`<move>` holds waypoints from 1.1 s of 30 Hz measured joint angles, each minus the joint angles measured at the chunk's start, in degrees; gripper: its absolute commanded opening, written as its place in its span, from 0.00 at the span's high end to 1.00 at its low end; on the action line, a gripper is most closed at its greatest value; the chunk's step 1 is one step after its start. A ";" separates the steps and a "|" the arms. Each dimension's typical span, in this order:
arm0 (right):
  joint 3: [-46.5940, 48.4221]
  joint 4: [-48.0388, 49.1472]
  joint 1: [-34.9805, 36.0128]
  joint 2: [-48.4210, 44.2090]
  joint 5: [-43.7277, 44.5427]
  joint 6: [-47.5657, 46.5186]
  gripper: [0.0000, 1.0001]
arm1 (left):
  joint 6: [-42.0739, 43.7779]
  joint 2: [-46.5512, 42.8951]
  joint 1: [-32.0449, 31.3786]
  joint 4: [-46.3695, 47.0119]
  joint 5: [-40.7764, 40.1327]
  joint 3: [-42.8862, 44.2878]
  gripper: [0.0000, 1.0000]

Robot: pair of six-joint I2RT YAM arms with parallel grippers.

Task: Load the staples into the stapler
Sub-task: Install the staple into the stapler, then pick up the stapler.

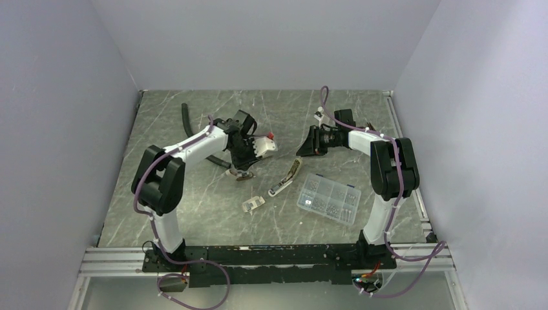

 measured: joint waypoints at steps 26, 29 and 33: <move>-0.07 0.00 -0.22 0.00 0.00 0.02 0.66 | -1.75 14.23 4.15 -10.23 12.72 10.54 0.86; -0.07 0.00 -0.26 0.00 0.02 0.00 0.66 | -1.79 14.51 4.35 -10.84 13.16 11.08 0.93; -0.07 0.00 -0.26 0.00 0.02 0.02 0.66 | -2.16 15.02 4.79 -11.47 14.01 11.93 0.97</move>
